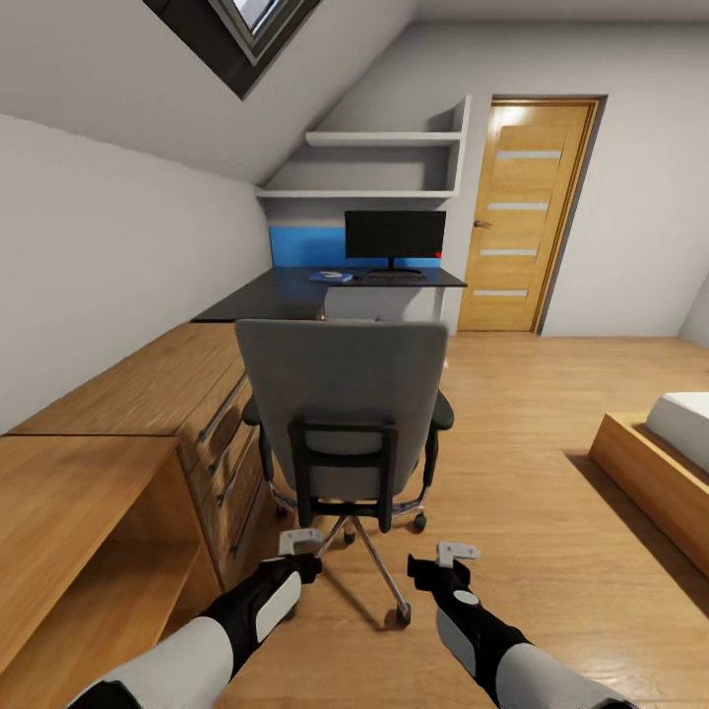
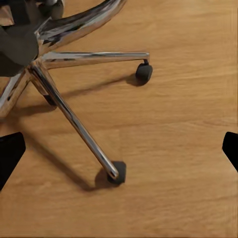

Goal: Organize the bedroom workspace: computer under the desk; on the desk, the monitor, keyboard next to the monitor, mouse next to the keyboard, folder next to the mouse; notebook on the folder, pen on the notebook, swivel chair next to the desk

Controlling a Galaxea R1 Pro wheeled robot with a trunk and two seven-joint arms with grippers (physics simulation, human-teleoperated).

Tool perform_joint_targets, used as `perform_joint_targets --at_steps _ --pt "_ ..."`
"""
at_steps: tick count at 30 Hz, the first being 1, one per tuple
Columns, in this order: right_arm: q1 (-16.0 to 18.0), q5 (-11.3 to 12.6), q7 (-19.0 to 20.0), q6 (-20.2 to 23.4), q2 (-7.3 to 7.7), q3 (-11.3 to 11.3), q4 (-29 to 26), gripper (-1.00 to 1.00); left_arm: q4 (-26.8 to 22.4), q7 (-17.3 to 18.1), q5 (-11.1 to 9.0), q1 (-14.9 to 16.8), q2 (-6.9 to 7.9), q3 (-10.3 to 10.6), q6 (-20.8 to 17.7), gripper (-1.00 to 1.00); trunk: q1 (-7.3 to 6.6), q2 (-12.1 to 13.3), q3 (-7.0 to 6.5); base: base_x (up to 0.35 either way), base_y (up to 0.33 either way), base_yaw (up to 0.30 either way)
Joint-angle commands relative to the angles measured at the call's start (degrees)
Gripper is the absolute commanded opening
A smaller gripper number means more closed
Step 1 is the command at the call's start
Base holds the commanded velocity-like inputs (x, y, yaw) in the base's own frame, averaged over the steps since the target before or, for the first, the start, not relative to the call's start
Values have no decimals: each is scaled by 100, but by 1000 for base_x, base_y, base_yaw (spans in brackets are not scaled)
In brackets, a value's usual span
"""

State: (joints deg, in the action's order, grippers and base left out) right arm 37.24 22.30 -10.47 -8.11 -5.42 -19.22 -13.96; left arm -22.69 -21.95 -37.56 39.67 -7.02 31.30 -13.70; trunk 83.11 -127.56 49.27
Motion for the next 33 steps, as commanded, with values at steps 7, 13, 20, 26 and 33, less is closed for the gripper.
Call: perform_joint_targets --at_steps 7,13,20,26,33 --pt "60 -167 -23 -115 -38 -128 149 100 528 32 -9 79 54 0 331 100 153 -285 132 0 0 0" --pt "56 -242 -28 -463 -65 -147 170 100 628 49 -22 84 75 11 756 100 285 -525 240 0 0 0" --pt "55 -255 -41 -545 -107 -152 174 100 658 211 -23 84 61 18 831 100 439 -806 365 0 0 91" --pt "55 -261 -36 -565 -115 -156 174 100 654 233 -11 84 55 23 885 100 549 -1007 455 0 0 135" --pt "55 -261 -29 -572 -114 -153 174 100 652 234 -16 84 -22 25 1006 100 593 -1087 491 0 0 14"
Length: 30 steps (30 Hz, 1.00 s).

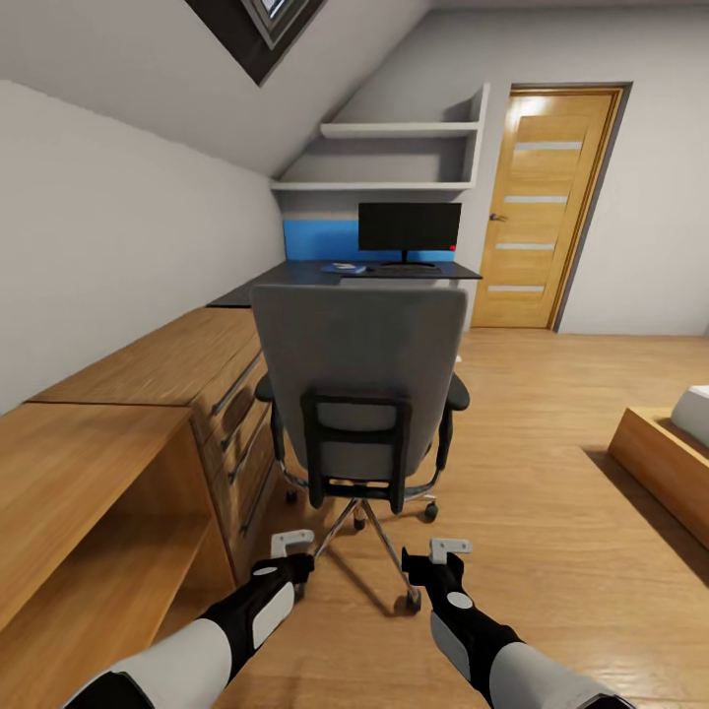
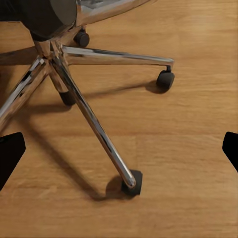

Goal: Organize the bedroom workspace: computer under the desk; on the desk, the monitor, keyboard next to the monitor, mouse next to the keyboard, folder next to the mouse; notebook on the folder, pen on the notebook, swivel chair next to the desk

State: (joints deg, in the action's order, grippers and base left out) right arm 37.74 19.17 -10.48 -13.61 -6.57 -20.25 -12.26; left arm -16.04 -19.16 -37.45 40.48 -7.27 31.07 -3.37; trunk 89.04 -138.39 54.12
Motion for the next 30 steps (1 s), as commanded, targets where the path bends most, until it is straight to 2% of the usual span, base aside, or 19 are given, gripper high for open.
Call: perform_joint_targets --at_steps 1,12,19,30 --pt "5 51 -26 -30 0 -50 2 100 -13 -44 -26 3 -3 48 -21 100 21 -44 24 0 0 4" --pt "-3 45 -17 -329 8 -46 2 100 -6 -44 -25 3 -44 55 3 100 263 -485 221 0 0 1" --pt "-6 51 -28 -571 9 -46 4 100 -4 -47 -25 3 -46 54 -1 100 281 -494 376 0 0 0" --pt "-5 51 -24 -607 7 -44 4 100 -4 -44 -25 3 -47 49 -5 100 309 -509 620 0 0 0"
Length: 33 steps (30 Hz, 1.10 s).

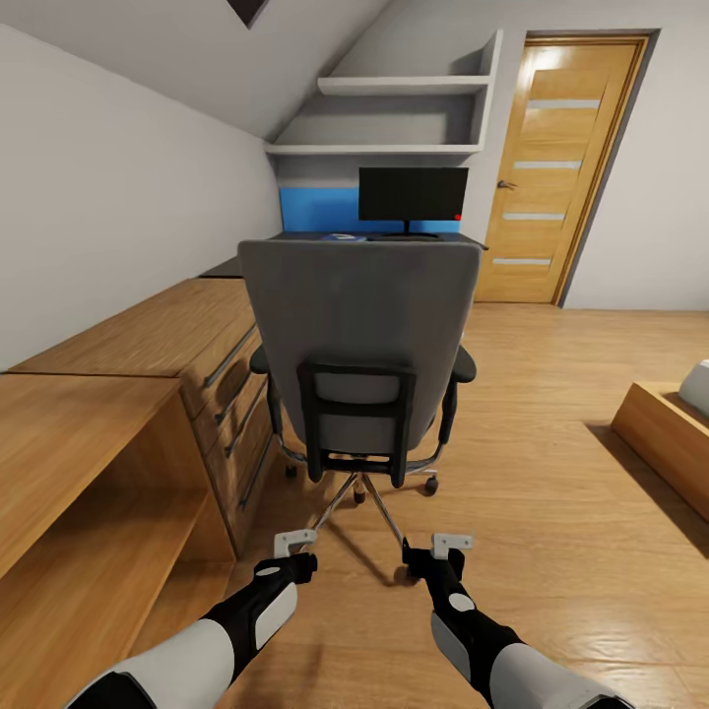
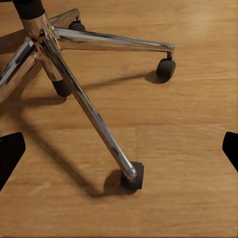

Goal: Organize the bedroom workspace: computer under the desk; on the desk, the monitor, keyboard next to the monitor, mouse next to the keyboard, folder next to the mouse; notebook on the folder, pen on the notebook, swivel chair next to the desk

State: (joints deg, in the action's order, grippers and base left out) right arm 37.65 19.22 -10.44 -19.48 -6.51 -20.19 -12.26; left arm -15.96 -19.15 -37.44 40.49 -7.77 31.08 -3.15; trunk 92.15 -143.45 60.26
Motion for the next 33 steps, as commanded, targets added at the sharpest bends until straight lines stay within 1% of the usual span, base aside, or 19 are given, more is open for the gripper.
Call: perform_joint_targets --at_steps 1,4,8,9,10,21,33 --pt "4 47 -29 -20 1 -50 4 100 -13 -45 -27 3 4 48 -28 100 -2 -3 6 0 0 0" --pt "2 47 -29 -21 1 -54 4 100 -11 -45 -27 3 4 48 -34 100 -2 -3 6 0 0 0" --pt "-5 32 -36 -127 1 -55 -2 100 -4 -44 -29 3 12 48 -28 100 -2 -3 6 0 0 0" --pt "-5 36 -58 -322 -1 -55 3 100 -4 -42 -27 3 13 48 -28 100 -2 -3 6 0 0 0" --pt "-5 37 -60 -344 -4 -55 3 100 -4 -42 -27 3 13 48 -28 100 -2 -3 6 0 0 0" --pt "-9 35 -72 -390 -8 -55 4 100 -4 -36 -13 3 5 67 -7 100 -2 -3 -19 0 0 0" --pt "-12 28 -72 -456 -40 -55 4 100 -4 -43 -14 3 4 87 263 100 -2 -3 -121 6 0 0"
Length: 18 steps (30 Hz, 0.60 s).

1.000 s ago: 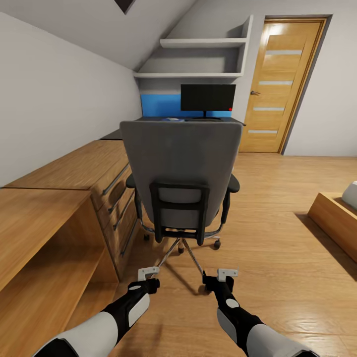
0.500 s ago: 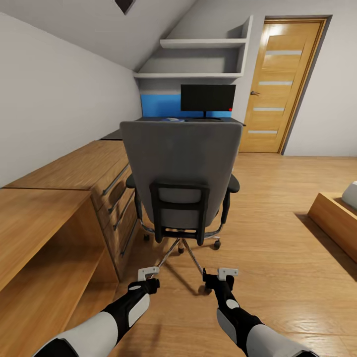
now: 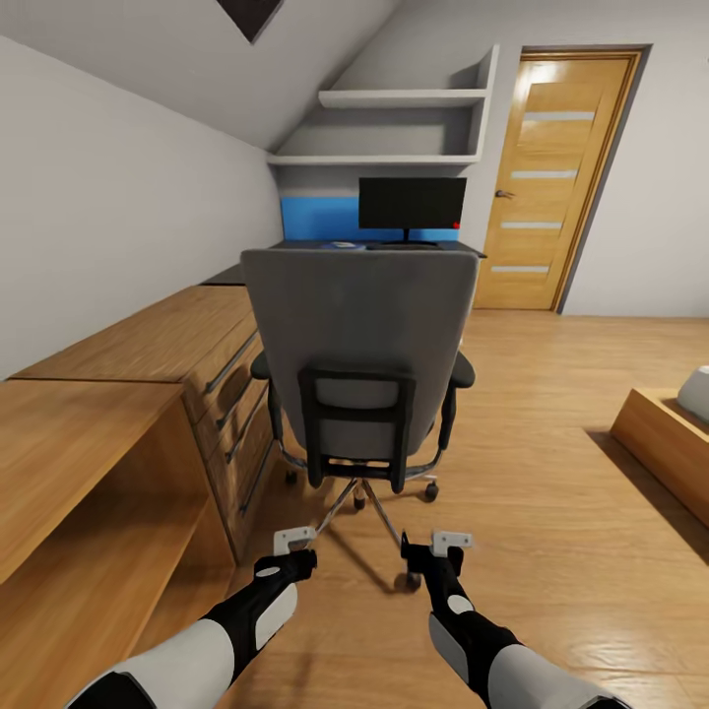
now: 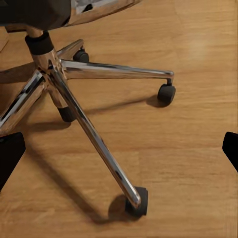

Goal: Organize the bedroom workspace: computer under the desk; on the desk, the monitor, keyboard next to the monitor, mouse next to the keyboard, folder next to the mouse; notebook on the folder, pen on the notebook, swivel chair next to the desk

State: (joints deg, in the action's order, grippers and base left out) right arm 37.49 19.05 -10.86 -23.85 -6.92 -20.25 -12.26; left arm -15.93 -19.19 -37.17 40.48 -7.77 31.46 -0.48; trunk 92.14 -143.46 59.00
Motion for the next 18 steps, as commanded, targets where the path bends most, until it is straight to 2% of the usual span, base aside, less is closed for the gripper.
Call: perform_joint_targets --at_steps 1,10,18 --pt "4 43 -30 -19 0 -49 4 100 -7 -40 -40 3 3 50 9 100 -1 -2 -4 82 0 0" --pt "2 38 -25 -33 -2 -51 4 100 -7 -32 -36 3 -1 56 66 100 -1 -2 -86 218 0 0" --pt "2 37 -22 -40 -2 -49 4 100 -7 -32 -36 3 -5 62 57 100 -1 -2 -126 43 0 0"
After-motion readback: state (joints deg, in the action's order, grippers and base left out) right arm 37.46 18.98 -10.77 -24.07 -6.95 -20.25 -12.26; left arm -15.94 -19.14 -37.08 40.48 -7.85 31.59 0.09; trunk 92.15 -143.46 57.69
